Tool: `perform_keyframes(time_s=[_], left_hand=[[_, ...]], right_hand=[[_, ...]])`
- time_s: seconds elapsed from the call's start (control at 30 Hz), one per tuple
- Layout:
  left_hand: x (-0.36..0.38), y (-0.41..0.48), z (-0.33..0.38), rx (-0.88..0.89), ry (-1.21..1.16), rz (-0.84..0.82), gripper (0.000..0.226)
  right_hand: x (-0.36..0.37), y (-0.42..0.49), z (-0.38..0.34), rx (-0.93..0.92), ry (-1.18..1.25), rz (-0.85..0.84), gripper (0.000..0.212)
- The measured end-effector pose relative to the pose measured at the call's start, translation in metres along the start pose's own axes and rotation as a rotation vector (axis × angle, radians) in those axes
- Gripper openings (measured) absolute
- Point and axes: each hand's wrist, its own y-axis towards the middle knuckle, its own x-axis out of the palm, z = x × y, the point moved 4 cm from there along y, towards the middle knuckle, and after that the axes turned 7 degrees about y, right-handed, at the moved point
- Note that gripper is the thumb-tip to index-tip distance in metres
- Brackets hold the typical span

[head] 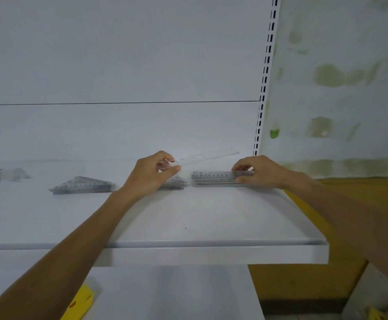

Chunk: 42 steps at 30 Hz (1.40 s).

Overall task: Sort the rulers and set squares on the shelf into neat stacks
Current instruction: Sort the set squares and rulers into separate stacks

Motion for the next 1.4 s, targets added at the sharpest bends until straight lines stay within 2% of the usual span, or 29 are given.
perform_keyframes(time_s=[0.17, 0.27, 0.37, 0.47, 0.63, 0.73, 1.0, 1.17, 1.4], left_hand=[[0.007, 0.001, -0.002, -0.016, 0.015, -0.037, 0.01], [0.008, 0.003, 0.0, -0.021, 0.015, -0.045, 0.012], [0.011, 0.006, 0.006, -0.01, 0.008, -0.04, 0.01], [0.02, 0.01, 0.012, 0.003, 0.02, -0.054, 0.009], [0.052, 0.017, 0.025, 0.104, 0.209, -0.103, 0.025], [0.06, 0.021, 0.035, 0.182, 0.299, -0.095, 0.028], [0.071, 0.032, 0.047, 0.192, 0.222, -0.051, 0.024], [0.08, 0.026, 0.046, 0.278, 0.416, -0.084, 0.027], [0.087, 0.026, 0.047, 0.272, 0.486, -0.126, 0.028]], right_hand=[[0.001, -0.003, -0.001, -0.003, -0.031, 0.001, 0.03], [0.003, -0.011, -0.001, -0.005, -0.115, 0.028, 0.043], [-0.001, -0.026, -0.006, -0.019, -0.185, 0.176, 0.048], [0.001, -0.046, -0.018, -0.053, -0.176, 0.274, 0.038], [0.027, -0.078, -0.036, -0.056, -0.032, 0.116, 0.031], [0.036, -0.082, -0.04, -0.095, -0.06, 0.045, 0.028], [0.037, -0.083, -0.041, -0.098, -0.084, 0.065, 0.029], [0.036, -0.083, -0.043, -0.104, -0.087, 0.072, 0.029], [0.036, -0.084, -0.045, -0.105, -0.098, 0.07, 0.03]])
